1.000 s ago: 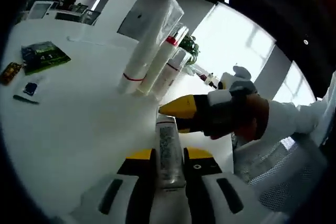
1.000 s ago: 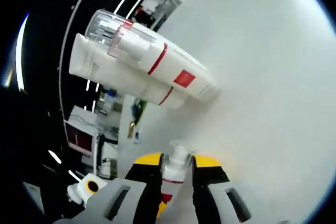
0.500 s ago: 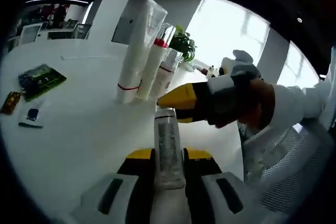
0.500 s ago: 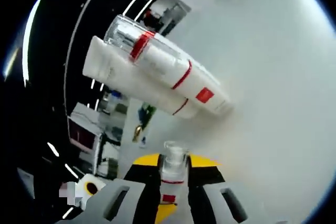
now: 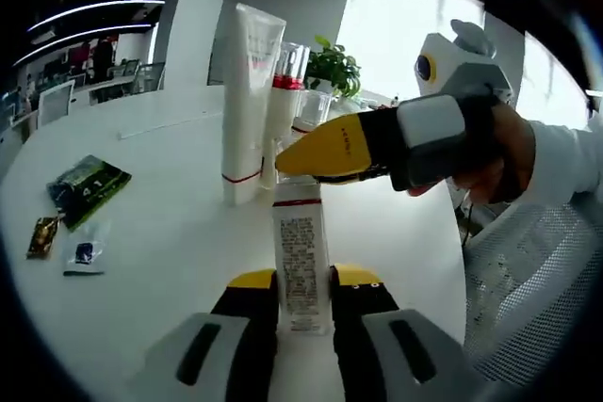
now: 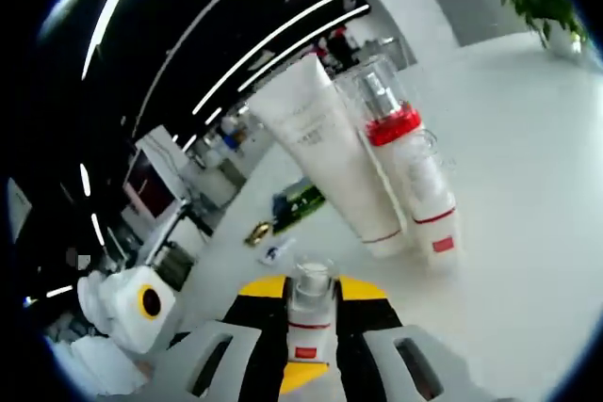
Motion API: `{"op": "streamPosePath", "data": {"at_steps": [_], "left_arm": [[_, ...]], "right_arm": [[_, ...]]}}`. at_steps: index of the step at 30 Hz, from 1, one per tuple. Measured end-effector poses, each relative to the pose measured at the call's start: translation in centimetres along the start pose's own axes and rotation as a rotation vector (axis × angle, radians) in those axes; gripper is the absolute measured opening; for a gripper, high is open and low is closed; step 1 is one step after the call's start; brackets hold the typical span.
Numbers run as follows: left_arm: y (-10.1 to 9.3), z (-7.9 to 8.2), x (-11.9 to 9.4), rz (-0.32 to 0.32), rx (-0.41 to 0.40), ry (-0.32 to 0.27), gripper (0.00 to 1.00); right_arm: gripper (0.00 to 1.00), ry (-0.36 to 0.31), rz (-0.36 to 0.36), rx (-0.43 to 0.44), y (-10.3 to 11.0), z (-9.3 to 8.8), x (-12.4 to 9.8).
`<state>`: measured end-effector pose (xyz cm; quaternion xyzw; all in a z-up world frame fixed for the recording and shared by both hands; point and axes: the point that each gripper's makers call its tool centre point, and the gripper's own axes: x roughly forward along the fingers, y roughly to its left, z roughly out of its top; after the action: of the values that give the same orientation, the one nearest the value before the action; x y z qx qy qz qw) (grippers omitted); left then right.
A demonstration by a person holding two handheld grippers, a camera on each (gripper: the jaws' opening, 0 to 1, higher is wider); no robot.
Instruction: Arrange the skincare products in the storage area until every visible bottle or jar stands upright without overlapping.
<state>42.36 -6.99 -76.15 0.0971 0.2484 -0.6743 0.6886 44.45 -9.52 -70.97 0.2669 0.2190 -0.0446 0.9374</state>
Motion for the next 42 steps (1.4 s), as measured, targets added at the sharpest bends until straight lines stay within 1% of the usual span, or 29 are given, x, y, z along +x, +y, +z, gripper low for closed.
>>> {"op": "streamPosePath", "data": {"at_steps": [4, 6, 9, 11, 15, 17, 20, 23, 25, 28, 31, 33, 34, 37, 39, 40, 42], "left_arm": [[0.7, 0.3, 0.0, 0.052, 0.074, 0.006, 0.19], [0.7, 0.6, 0.2, 0.062, 0.114, 0.005, 0.19], [0.8, 0.8, 0.6, 0.073, 0.105, 0.013, 0.2], [0.8, 0.9, 0.7, 0.086, 0.124, 0.016, 0.2], [0.8, 1.4, 1.1, 0.104, 0.154, 0.011, 0.21], [0.8, 1.4, 1.3, 0.113, 0.154, 0.015, 0.22], [1.2, 1.4, 1.4, 0.132, 0.153, 0.016, 0.25], [1.4, 1.7, 1.8, 0.141, 0.151, 0.014, 0.24], [1.5, 1.8, 2.1, 0.135, 0.168, 0.019, 0.21], [1.8, 1.9, 2.6, 0.124, 0.148, 0.026, 0.2], [2.2, 2.0, 3.0, 0.112, 0.149, 0.035, 0.18], [2.3, 2.0, 3.2, 0.1, 0.163, 0.039, 0.18], [2.1, 2.1, 3.4, 0.082, 0.183, 0.039, 0.18], [1.9, 2.3, 3.7, 0.064, 0.179, 0.031, 0.18], [1.8, 2.5, 4.0, 0.052, 0.2, 0.025, 0.18], [1.6, 2.6, 4.2, 0.037, 0.2, 0.018, 0.18], [1.7, 2.7, 4.4, 0.028, 0.192, 0.01, 0.18]], "right_arm": [[0.1, -0.014, 0.008, -0.042, 0.6, 0.4, 0.1], [0.1, -0.025, 0.006, -0.083, 0.7, 0.7, 0.1], [0.1, -0.037, -0.002, -0.134, 0.8, 1.0, 0.1], [0.1, -0.048, -0.009, -0.18, 0.8, 1.3, 0.0], [0.1, -0.076, -0.025, -0.242, 0.9, 2.0, -0.1], [0.1, -0.097, -0.033, -0.277, 0.8, 2.5, -0.2], [0.1, -0.102, -0.037, -0.277, 0.6, 2.7, -0.2], [0.1, -0.104, -0.043, -0.285, 0.4, 2.7, -0.2], [0.1, -0.106, -0.043, -0.29, 0.5, 2.8, -0.2], [0.1, -0.099, -0.051, -0.311, 0.4, 2.7, -0.3], [0.11, -0.091, -0.058, -0.32, 0.2, 2.7, -0.3], [0.11, -0.086, -0.068, -0.318, -0.2, 2.7, -0.2], [0.11, -0.086, -0.073, -0.321, -0.2, 2.7, -0.3], [0.11, -0.088, -0.086, -0.323, -0.5, 2.9, -0.4], [0.11, -0.091, -0.098, -0.333, -0.7, 3.0, -0.5], [0.11, -0.092, -0.104, -0.344, -0.8, 3.1, -0.5], [0.12, -0.09, -0.104, -0.347, -0.9, 3.1, -0.5]]}}
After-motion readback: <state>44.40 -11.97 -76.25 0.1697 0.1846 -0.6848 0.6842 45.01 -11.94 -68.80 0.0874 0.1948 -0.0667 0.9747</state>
